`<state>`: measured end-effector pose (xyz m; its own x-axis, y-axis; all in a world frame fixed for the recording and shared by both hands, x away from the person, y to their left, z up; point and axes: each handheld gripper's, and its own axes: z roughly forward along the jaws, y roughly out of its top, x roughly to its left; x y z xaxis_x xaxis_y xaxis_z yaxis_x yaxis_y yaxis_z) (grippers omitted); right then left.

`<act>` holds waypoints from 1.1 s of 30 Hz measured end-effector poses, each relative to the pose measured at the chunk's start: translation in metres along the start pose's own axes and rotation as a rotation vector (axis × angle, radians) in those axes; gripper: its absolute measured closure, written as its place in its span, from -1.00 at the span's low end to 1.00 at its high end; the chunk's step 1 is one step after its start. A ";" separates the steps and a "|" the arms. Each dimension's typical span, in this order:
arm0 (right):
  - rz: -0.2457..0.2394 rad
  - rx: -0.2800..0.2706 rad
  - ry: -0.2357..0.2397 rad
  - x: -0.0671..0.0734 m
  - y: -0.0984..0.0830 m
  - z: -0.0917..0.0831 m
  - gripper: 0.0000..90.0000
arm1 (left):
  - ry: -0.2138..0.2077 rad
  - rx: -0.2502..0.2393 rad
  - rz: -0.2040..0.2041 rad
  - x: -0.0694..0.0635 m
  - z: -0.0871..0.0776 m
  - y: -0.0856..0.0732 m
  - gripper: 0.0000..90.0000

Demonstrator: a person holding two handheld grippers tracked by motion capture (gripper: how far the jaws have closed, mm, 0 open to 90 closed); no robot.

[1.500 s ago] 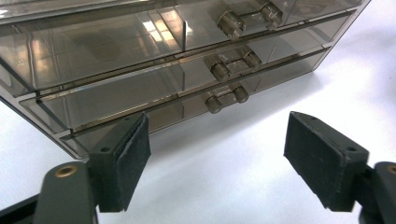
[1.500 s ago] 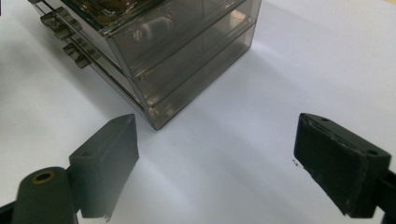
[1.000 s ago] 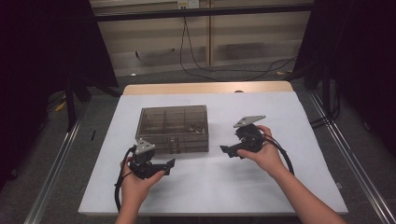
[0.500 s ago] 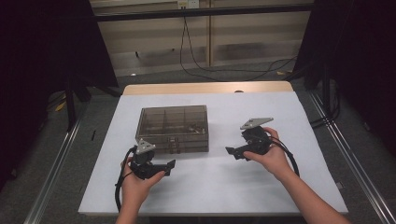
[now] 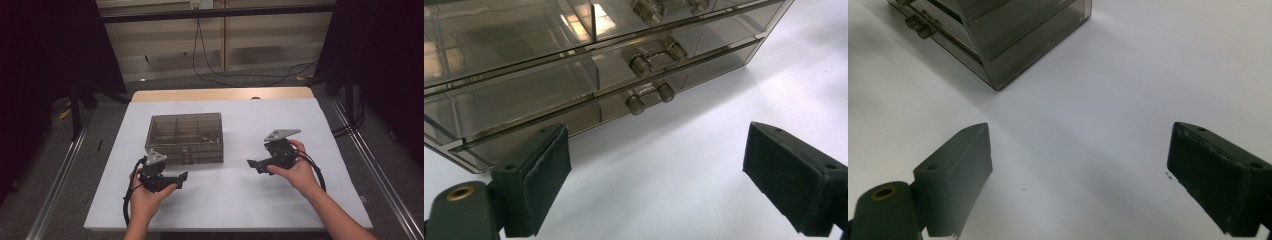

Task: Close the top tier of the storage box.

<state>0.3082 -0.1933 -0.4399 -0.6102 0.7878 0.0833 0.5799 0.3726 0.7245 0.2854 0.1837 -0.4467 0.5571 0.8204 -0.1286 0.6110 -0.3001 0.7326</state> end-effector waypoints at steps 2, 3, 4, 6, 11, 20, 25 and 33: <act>0.000 0.000 -0.001 -0.001 -0.001 -0.001 -0.78 | 0.001 -0.001 0.000 0.000 0.000 0.000 -0.74; 0.006 -0.002 -0.002 -0.001 -0.002 -0.002 -0.77 | 0.000 -0.002 0.000 0.000 0.000 0.000 -0.74; 0.007 -0.006 -0.002 -0.002 -0.002 -0.003 -0.77 | -0.001 -0.002 0.001 0.000 0.000 0.000 -0.74; 0.010 -0.009 -0.008 -0.004 -0.004 -0.004 -0.77 | 0.000 -0.001 0.001 0.000 0.000 0.000 -0.74; 0.010 -0.011 -0.015 -0.007 -0.009 -0.009 -0.77 | 0.000 0.002 0.005 0.000 0.001 0.000 -0.74; 0.004 -0.010 -0.023 -0.007 -0.015 -0.015 -0.77 | -0.001 0.004 0.004 0.000 0.000 -0.001 -0.74; -0.001 -0.019 -0.020 -0.007 -0.016 -0.019 -0.77 | -0.003 0.007 0.004 0.001 0.000 -0.001 -0.74; 0.011 -0.024 -0.030 -0.012 -0.025 -0.028 -0.76 | 0.001 0.009 0.005 0.001 0.001 -0.001 -0.74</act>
<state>0.2861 -0.2256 -0.4400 -0.5875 0.8061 0.0709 0.5729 0.3525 0.7399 0.2854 0.1844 -0.4480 0.5598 0.8193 -0.1240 0.6129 -0.3088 0.7273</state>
